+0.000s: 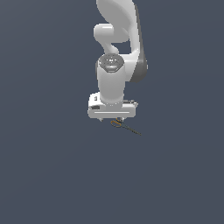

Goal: Pick up the object and move it to a goal position.

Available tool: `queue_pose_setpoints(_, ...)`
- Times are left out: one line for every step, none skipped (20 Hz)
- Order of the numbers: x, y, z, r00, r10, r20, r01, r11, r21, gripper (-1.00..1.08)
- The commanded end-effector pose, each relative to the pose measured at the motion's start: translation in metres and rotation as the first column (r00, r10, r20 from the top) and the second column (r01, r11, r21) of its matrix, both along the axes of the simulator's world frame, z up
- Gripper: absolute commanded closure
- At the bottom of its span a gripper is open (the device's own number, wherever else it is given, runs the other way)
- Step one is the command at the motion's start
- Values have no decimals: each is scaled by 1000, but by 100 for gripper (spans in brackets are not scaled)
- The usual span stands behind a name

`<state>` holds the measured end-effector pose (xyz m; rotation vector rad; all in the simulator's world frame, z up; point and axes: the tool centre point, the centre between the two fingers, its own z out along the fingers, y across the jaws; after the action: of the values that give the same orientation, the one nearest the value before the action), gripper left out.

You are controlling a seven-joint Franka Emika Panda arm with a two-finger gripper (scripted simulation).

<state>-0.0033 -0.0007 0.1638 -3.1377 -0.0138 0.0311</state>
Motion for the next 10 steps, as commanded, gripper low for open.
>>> queue_pose_setpoints(0,0,0,1000,0,0,0,1000,0,-92)
queue_pose_setpoints(0,0,0,1000,0,0,0,1000,0,-92)
queue_pose_setpoints(0,0,0,1000,0,0,0,1000,-1,-92)
queue_pose_setpoints(1,1,-1,1000,0,0,0,1000,-2,-92)
queue_pose_setpoints(1,1,-1,1000,1,0,-1,1000,-3,-92)
queue_pose_setpoints(2,2,-1,1000,1,0,-1,1000,-4,-92)
queue_pose_setpoints(3,3,-2,1000,1,-1,-1,1000,-5,-92)
queue_pose_setpoints(3,4,-2,1000,2,-1,-2,1000,-6,-92)
queue_pose_setpoints(3,4,-2,1000,2,-1,-2,1000,-7,-92)
queue_pose_setpoints(4,4,-2,1000,2,-1,-2,1000,-7,-92)
